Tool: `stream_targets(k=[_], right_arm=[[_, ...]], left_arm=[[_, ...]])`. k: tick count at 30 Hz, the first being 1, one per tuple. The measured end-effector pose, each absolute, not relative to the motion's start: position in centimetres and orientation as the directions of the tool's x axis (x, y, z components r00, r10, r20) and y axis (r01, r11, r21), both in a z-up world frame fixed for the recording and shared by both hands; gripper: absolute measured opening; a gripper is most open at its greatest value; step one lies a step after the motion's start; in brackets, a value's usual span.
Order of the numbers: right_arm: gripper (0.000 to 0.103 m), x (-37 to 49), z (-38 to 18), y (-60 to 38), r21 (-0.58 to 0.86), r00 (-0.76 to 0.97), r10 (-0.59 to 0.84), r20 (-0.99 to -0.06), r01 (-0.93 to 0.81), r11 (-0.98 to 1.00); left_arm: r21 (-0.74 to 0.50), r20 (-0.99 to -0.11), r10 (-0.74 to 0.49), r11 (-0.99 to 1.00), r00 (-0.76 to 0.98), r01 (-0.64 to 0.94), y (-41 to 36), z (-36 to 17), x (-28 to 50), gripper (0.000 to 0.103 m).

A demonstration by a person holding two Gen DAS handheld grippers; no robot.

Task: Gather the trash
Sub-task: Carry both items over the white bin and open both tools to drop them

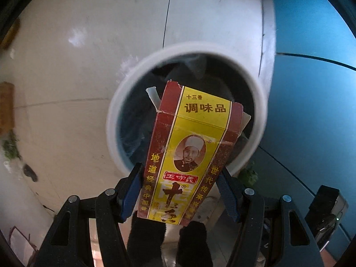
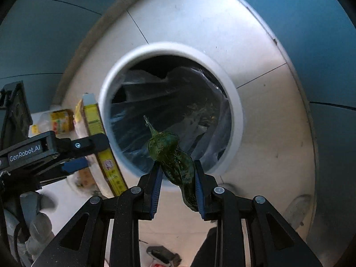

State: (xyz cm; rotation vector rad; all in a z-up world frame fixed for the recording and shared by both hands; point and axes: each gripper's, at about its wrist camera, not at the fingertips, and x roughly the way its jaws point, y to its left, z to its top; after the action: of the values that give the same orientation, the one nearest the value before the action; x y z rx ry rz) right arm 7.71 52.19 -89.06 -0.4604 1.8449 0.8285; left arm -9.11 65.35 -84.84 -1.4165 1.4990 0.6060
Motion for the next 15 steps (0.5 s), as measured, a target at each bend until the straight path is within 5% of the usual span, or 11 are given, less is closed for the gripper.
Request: stream_targets(k=[2,4,6,10,12,15], right_arm=[[0.033,7.6,-90.8,52.5,0.327,-0.419,0.035,-0.907,-0.650,0.685],[0.050,7.3,-92.0,52.8,0.314,-0.417,0.016,-0.909,-0.659,0.683],[0.073,7.4,-92.5,53.1,0.307,-0.408,0.011,-0.913,-0.670,0.676],[0.081,7.6,-91.5,53.0,0.268,-0.360,-0.007,-0.933,-0.706,0.656],[0.097,7.8,-90.2,52.8,0.227,-0.311,-0.018,-0.950,-0.732,0.643],[0.102,7.8,-87.8,52.6,0.151,-0.218,-0.036,-0.975,-0.779,0.609]], left_arm=[[-0.238,-0.877,-0.467,0.218,0.112,-0.947,65.0,-85.8,-9.1,0.062],[-0.229,-0.885,-0.454,0.239,0.100,-0.944,64.5,-85.5,-9.0,0.088],[-0.228,-0.892,-0.439,0.239,0.104,-0.944,64.6,-84.6,-8.9,0.098],[-0.180,-0.924,-0.376,0.259,0.073,-0.949,65.2,-82.1,-10.3,0.098],[-0.112,-0.957,-0.289,0.317,0.016,-0.942,65.0,-79.9,-10.5,0.098],[0.005,-0.988,-0.140,0.393,-0.066,-0.919,64.5,-77.1,-10.6,0.098]])
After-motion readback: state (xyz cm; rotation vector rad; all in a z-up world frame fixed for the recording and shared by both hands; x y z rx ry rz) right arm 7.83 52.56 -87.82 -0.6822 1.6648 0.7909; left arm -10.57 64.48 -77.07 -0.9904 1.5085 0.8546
